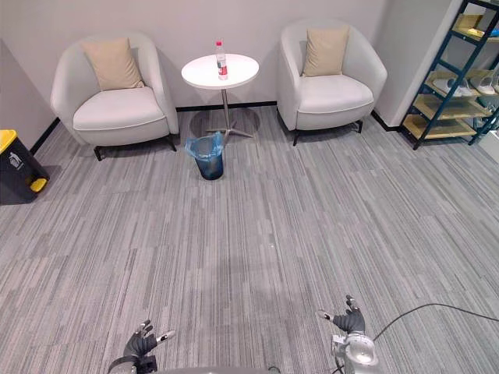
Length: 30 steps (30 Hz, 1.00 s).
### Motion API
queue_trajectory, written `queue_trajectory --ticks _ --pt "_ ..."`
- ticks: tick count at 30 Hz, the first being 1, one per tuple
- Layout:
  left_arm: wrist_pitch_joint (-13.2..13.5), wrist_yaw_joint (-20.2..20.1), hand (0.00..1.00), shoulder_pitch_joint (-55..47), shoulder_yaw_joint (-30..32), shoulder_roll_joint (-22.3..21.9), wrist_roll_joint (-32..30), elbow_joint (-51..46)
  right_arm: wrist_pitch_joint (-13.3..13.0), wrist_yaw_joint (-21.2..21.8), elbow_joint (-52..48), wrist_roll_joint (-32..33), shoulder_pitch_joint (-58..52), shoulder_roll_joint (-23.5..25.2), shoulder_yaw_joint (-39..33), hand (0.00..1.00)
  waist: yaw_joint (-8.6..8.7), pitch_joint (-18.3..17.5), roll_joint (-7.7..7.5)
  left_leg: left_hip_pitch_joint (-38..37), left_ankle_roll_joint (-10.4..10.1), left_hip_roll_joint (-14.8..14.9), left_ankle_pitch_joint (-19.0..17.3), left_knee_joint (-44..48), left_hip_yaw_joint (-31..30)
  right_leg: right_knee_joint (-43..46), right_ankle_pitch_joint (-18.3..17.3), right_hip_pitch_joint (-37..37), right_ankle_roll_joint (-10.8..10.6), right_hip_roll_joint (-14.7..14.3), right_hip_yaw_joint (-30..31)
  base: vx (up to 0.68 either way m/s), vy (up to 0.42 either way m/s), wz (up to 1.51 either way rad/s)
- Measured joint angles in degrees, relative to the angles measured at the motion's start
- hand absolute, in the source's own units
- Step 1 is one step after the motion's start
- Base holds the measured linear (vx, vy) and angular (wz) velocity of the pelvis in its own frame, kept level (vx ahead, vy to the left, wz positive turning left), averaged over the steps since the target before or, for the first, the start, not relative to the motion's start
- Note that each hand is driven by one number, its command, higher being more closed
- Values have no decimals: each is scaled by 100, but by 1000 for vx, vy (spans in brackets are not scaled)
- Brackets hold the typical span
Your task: Gather rubbish on tea table into small bin, then transfer packed bag to large trash can.
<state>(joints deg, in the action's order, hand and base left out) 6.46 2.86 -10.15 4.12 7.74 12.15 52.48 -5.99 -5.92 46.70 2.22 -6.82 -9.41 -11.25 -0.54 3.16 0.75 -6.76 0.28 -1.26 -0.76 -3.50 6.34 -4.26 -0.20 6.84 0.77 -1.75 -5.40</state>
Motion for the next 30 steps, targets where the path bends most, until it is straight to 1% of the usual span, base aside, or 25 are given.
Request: queue_trajectory --ticks 3,9,16,23,30 --pt "-1 -34 0 -1 -2 -51 -141 99 3 8 84 0 2 6 -1 0 2 4 0 -10 -42 -1 32 -48 -30 0 -2 -4 -2 1 -35 -17 -8 4" --pt "-7 -35 0 -8 -28 -81 -309 163 21 23 203 -1 -35 20 -156 0 0 12 7 -15 -38 2 36 -47 -58 6 -6 8 -5 -2 -70 -20 -7 2" --pt "-7 -39 0 -5 -226 -78 -333 163 21 71 203 0 -48 31 -184 0 0 63 -33 -38 -40 7 34 -47 -39 13 -9 25 -5 -4 -57 -35 -7 -1" --pt "-4 -41 0 -1 -376 -72 -389 158 22 101 203 0 -139 41 -171 0 -8 67 -34 -43 -49 16 26 -52 28 12 -12 8 -8 -11 43 -21 -5 -5" --pt "-1 -43 0 13 -556 -64 -399 86 26 111 203 14 -151 59 -160 0 -7 74 -47 29 -53 26 -8 -56 91 11 -70 -85 -91 -17 93 -15 -7 -3"
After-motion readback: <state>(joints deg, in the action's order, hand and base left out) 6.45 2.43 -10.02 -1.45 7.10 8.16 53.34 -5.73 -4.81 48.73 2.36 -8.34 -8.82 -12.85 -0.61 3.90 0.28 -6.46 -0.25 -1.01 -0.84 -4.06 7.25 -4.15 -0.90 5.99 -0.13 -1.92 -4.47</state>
